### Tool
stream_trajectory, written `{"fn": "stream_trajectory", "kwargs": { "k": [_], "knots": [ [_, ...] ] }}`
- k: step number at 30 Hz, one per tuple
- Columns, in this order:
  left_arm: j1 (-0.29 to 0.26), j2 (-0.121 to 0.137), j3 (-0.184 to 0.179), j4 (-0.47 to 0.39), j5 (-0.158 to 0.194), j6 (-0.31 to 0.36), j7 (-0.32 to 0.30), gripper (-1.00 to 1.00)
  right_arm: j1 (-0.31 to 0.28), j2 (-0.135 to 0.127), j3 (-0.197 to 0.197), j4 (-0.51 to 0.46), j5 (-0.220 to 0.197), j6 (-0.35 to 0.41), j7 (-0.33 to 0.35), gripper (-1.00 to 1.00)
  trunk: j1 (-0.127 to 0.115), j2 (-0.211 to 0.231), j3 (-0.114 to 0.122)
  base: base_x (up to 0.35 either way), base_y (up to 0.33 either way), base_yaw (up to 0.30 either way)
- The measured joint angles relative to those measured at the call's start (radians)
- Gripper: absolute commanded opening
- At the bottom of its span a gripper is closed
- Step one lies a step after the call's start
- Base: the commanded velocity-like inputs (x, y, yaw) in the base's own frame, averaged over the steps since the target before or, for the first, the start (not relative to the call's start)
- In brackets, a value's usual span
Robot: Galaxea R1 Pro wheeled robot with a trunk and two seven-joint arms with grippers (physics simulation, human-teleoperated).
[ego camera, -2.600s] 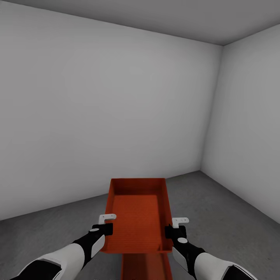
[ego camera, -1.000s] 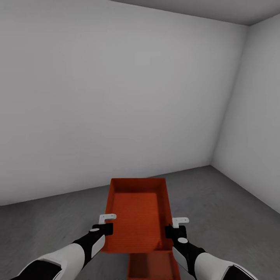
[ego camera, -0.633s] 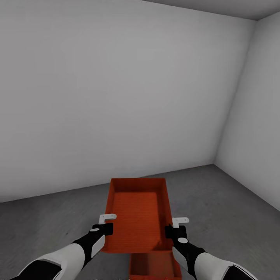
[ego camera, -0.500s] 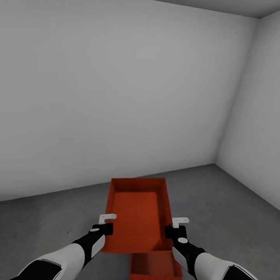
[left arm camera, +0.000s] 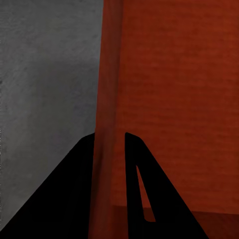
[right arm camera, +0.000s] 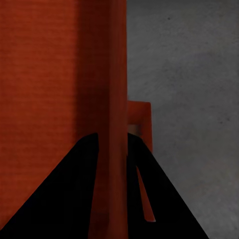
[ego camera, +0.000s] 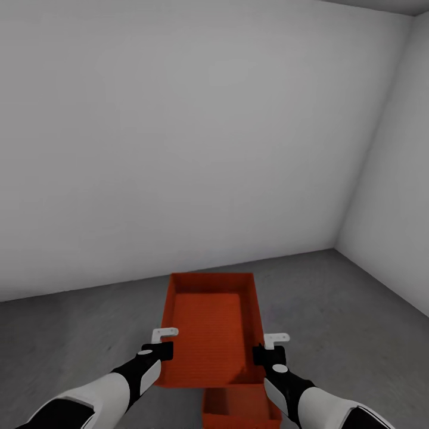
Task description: Move the two storage containers from the living room to the garage. In the garage, place one container on the floor and stack the other container on top of it (either order is fine).
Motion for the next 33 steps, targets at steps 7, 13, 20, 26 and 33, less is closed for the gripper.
{"fn": "stream_trajectory", "kwargs": {
  "k": [7, 13, 20, 26, 33],
  "knots": [
    [0.000, 0.000, 0.000, 0.000, 0.000, 0.000, 0.000, -1.00, 0.000, 0.000, 0.000, 0.000, 0.000, 0.000, 0.000, -1.00, 0.000, 0.000, -0.011, 0.000, 0.000, 0.073],
    [0.000, 0.000, 0.000, 0.000, 0.000, 0.000, 0.000, -1.00, 0.000, 0.000, 0.001, 0.000, 0.000, 0.000, -0.001, -1.00, 0.000, 0.000, -0.020, 0.000, -0.034, -0.004],
    [0.000, 0.000, 0.001, 0.001, 0.000, -0.002, -0.001, -1.00, -0.001, 0.000, 0.001, 0.000, 0.000, 0.000, 0.000, -1.00, 0.000, 0.000, -0.031, 0.000, -0.222, -0.075],
    [0.000, 0.000, 0.001, 0.001, 0.000, -0.001, -0.001, -1.00, 0.000, 0.000, 0.000, 0.000, 0.000, 0.000, 0.000, -1.00, 0.000, 0.000, -0.041, 0.000, -0.160, -0.084],
    [0.000, 0.000, 0.001, 0.001, 0.000, -0.002, -0.001, -1.00, 0.000, 0.000, 0.001, 0.000, 0.000, 0.000, 0.000, -1.00, 0.000, 0.000, -0.052, 0.000, -0.009, -0.084]
  ]
}}
